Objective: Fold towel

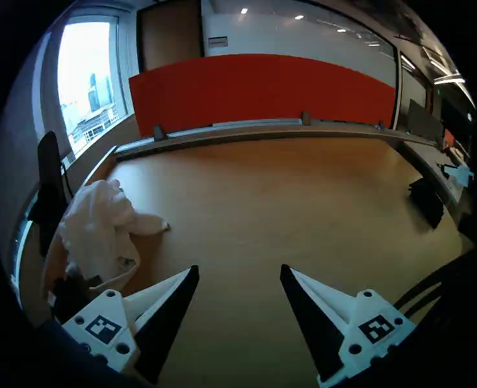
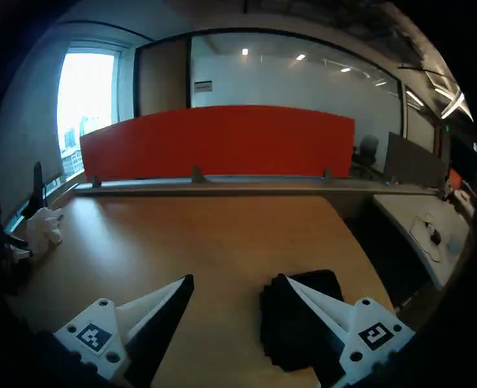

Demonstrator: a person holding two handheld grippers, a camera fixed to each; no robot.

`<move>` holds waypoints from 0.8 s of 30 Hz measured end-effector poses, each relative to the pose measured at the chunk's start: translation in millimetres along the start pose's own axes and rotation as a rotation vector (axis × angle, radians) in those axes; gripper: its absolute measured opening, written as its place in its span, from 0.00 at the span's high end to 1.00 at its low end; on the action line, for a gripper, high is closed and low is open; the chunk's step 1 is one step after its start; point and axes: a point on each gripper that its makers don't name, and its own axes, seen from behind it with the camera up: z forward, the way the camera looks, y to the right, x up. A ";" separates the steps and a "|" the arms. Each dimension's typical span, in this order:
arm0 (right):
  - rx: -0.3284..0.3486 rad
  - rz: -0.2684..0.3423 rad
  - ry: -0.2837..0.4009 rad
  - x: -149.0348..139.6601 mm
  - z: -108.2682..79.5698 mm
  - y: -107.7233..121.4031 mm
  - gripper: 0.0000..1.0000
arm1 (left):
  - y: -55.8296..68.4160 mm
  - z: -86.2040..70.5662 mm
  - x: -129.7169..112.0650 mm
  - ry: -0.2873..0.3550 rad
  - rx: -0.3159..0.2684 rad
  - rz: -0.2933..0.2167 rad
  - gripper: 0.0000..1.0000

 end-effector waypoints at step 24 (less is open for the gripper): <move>0.012 -0.031 0.288 94.3 -10.3 -72.8 0.00 | -9.1 -5.9 92.0 0.287 0.032 -0.082 0.07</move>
